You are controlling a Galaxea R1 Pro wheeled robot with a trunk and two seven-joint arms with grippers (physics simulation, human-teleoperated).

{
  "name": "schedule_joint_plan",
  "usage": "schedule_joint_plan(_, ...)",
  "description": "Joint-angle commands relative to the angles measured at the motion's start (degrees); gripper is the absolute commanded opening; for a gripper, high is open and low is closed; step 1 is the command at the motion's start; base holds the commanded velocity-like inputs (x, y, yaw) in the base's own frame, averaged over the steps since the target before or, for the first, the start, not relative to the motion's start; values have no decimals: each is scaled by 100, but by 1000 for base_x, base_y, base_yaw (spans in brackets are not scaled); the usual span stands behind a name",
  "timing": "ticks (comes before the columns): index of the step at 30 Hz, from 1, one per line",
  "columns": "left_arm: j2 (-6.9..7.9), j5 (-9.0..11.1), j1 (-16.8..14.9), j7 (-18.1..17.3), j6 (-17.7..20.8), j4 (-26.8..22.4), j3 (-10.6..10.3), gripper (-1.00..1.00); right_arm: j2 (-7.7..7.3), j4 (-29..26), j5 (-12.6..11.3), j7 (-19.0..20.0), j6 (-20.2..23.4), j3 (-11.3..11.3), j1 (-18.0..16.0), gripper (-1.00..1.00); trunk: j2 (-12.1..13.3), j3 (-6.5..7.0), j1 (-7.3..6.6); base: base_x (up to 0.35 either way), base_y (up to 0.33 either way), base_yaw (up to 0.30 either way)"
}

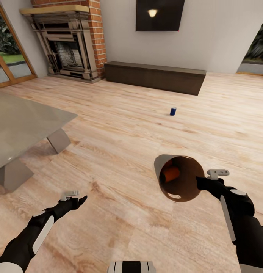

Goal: Put the three can of soda from the living room inside the tash can in the kitchen.

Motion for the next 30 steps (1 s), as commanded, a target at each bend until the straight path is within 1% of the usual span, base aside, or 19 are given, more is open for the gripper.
schedule_joint_plan(1, -1, -1, -1, -1, -4, 3, -1, 100, -39, -58, -195, 117, 23, -65, 0, -100, 1, 24, -3, 0, 0, 0)
schedule_joint_plan(2, -1, -1, -1, -1, -6, 2, -1, 100, -54, -59, -194, 151, 24, -91, 1, -100, 3, 46, -6, 0, 0, 0)
schedule_joint_plan(4, -1, 7, -1, -1, -32, -3, -1, 100, -88, -60, -195, 247, 26, -166, 2, -100, 3, 46, -6, 0, 0, 0)
schedule_joint_plan(6, -1, 12, -1, -2, -109, -8, -1, 100, -75, -61, -203, 270, 26, -179, 3, -100, 3, 46, -6, 12, 5, 0)
schedule_joint_plan(9, -1, 10, 3, -1, -206, -9, -1, 100, -47, -63, -217, 287, 27, -132, 3, -100, 3, 46, -6, 121, 84, -21)
schedule_joint_plan(10, -1, 9, 6, -1, -229, -7, -1, 100, -33, -63, -223, 291, 31, -83, 3, -100, 3, 46, -6, 235, 157, -153)
schedule_joint_plan(12, -1, 8, 3, 1, -244, -5, -1, 100, -15, -63, -225, 292, 32, -10, 5, -100, 3, 46, -6, 262, 169, -201)
schedule_joint_plan(17, -1, 8, 3, 7, -255, -5, -1, 100, -2, -64, -226, 295, -2, 46, 18, -100, 3, 49, -6, 284, 171, -236)
schedule_joint_plan(23, -1, 5, 7, 12, -262, -4, -1, 100, 0, -64, -228, 295, -31, 53, 20, -100, 3, 70, -6, 314, 106, -250)
schedule_joint_plan(30, -1, 1, 8, 17, -262, 1, -1, 100, 0, -64, -227, 295, -35, 49, 21, -100, 3, 101, -6, 322, 24, -244)
